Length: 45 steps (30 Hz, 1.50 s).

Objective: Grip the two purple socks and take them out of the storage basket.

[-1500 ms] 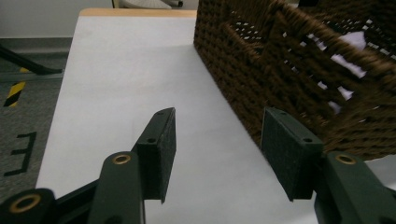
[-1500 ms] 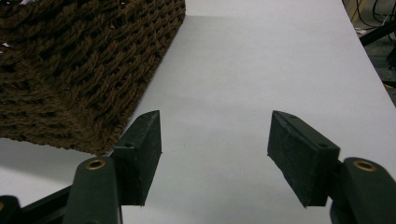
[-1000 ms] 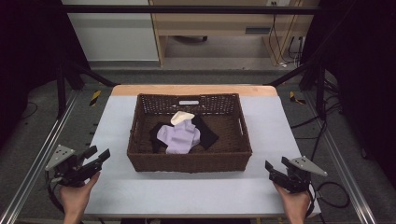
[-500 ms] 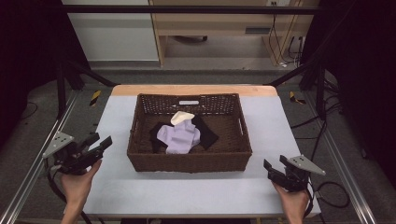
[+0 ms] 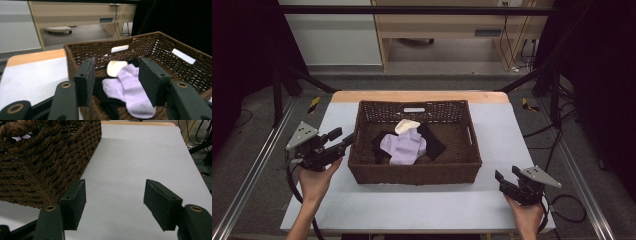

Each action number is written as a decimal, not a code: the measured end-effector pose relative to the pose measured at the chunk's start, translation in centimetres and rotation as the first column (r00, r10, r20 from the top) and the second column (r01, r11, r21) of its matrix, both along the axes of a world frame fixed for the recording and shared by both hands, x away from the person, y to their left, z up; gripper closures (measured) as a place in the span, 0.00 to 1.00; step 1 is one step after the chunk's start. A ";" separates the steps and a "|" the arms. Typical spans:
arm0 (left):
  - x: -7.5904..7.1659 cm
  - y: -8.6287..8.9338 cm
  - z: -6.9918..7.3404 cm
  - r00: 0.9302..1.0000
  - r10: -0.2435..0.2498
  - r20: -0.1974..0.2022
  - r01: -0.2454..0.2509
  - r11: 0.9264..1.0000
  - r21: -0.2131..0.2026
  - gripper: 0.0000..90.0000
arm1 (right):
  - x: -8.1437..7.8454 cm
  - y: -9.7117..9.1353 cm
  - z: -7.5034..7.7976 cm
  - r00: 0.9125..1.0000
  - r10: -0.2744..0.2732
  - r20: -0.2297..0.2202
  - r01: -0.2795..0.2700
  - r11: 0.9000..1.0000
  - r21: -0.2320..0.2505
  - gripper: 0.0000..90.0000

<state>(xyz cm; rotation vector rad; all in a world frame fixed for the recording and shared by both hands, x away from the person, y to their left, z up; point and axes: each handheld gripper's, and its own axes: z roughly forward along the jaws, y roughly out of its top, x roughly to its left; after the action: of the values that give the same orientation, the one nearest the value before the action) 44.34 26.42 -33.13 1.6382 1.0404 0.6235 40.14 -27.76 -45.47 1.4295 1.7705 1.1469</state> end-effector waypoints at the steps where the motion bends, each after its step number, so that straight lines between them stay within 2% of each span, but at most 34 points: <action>1: 0.2 -0.4 0.1 1.000 -0.004 -0.001 0.004 1.000 0.001 0.52 | 0.0 0.0 0.0 1.000 0.001 0.000 -0.001 1.000 0.002 0.39; 7: 1.3 -2.0 0.5 1.000 -0.025 -0.005 0.025 1.000 0.003 0.53 | 0.1 0.0 -0.1 1.000 0.002 -0.003 -0.002 1.000 0.001 0.40; 16: 3.7 -4.8 0.6 0.998 -0.052 -0.025 0.053 0.998 0.044 0.56 | 0.3 0.0 -0.2 1.000 0.005 -0.013 -0.005 1.000 0.001 0.41; 21: 5.3 -6.4 0.1 0.997 -0.068 -0.045 0.072 0.995 0.074 0.57 | 0.3 -0.1 -0.2 1.000 0.008 -0.010 -0.008 1.000 -0.002 0.42; 29: 7.8 -8.4 -1.6 0.992 -0.084 -0.093 0.096 0.987 0.130 0.58 | 0.4 -0.2 -0.2 1.000 0.007 -0.018 -0.007 1.000 -0.001 0.42; 33: 8.8 -8.9 -2.5 0.985 -0.096 -0.141 0.115 0.985 0.130 0.58 | 0.5 -0.2 -0.3 1.000 0.009 -0.017 -0.009 1.000 -0.010 0.43; 34: 9.1 -9.0 -2.7 0.982 -0.103 -0.157 0.121 0.986 0.112 0.58 | 0.5 -0.1 -0.3 1.000 0.012 -0.019 -0.012 1.000 -0.011 0.43; 36: 9.6 -9.4 -3.1 0.979 -0.113 -0.170 0.133 0.985 0.110 0.58 | 0.6 -0.1 -0.4 1.000 0.013 -0.022 -0.013 1.000 -0.015 0.43; 38: 9.9 -9.8 -3.4 0.979 -0.108 -0.175 0.133 0.981 0.138 0.58 | 0.6 0.0 -0.4 1.000 0.015 -0.025 -0.015 1.000 -0.016 0.43; 42: 10.4 -10.5 -4.1 0.972 -0.109 -0.209 0.148 0.972 0.181 0.56 | 0.7 0.0 -0.5 1.000 0.016 -0.024 -0.017 1.000 -0.018 0.43; 45: 10.9 -10.9 -4.4 0.960 -0.110 -0.257 0.164 0.966 0.200 0.56 | 0.7 0.0 -0.6 0.999 0.019 -0.030 -0.020 1.000 -0.014 0.43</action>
<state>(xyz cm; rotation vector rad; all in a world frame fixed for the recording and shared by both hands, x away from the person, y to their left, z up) 55.24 15.48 -37.50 2.0025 1.0498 0.4635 40.88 -27.73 -46.05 1.4309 1.8133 1.1258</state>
